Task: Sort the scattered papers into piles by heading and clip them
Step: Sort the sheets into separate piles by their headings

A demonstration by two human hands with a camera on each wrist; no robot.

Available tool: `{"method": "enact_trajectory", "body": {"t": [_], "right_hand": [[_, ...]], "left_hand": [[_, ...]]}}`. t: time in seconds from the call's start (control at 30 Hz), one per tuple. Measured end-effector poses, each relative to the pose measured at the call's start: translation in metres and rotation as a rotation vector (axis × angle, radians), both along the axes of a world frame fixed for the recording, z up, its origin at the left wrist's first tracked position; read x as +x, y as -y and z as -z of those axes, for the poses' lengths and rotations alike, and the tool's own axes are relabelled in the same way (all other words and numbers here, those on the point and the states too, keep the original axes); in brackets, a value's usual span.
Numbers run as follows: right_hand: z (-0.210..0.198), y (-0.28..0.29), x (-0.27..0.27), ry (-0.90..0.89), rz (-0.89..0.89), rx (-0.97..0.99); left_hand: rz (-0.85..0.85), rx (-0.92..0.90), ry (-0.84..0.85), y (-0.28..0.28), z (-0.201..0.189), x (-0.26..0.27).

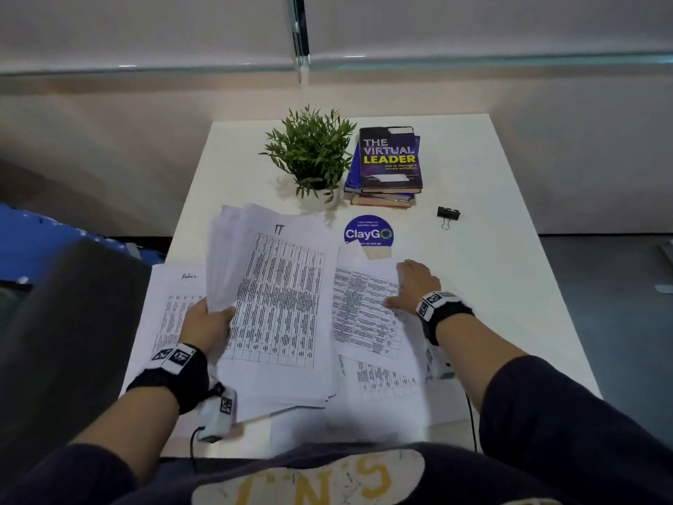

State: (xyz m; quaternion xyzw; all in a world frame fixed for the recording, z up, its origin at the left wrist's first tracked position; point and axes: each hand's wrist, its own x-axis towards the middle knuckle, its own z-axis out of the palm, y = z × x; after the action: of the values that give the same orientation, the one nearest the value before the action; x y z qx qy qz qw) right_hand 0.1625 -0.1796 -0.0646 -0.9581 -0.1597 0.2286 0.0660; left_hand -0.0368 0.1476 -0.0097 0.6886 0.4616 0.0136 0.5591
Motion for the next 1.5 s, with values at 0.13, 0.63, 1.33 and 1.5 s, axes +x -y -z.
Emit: {"method": "enact_trajectory", "body": {"t": [0.13, 0.63, 1.33, 1.5], "right_hand": [[0.003, -0.007, 0.006, 0.010, -0.018, -0.103], [-0.052, 0.078, -0.006, -0.091, 0.679, 0.764], [0.000, 0.071, -0.127, -0.165, 0.649, 0.022], [0.004, 0.056, -0.104, -0.166, 0.798, 0.074]], "left_hand": [[-0.028, -0.003, 0.023, -0.007, 0.000, -0.003], [-0.108, -0.146, 0.096, -0.024, 0.011, -0.003], [-0.061, -0.180, 0.088, -0.018, 0.028, 0.001], [-0.044, -0.173, 0.092, -0.008, 0.021, 0.002]]}}
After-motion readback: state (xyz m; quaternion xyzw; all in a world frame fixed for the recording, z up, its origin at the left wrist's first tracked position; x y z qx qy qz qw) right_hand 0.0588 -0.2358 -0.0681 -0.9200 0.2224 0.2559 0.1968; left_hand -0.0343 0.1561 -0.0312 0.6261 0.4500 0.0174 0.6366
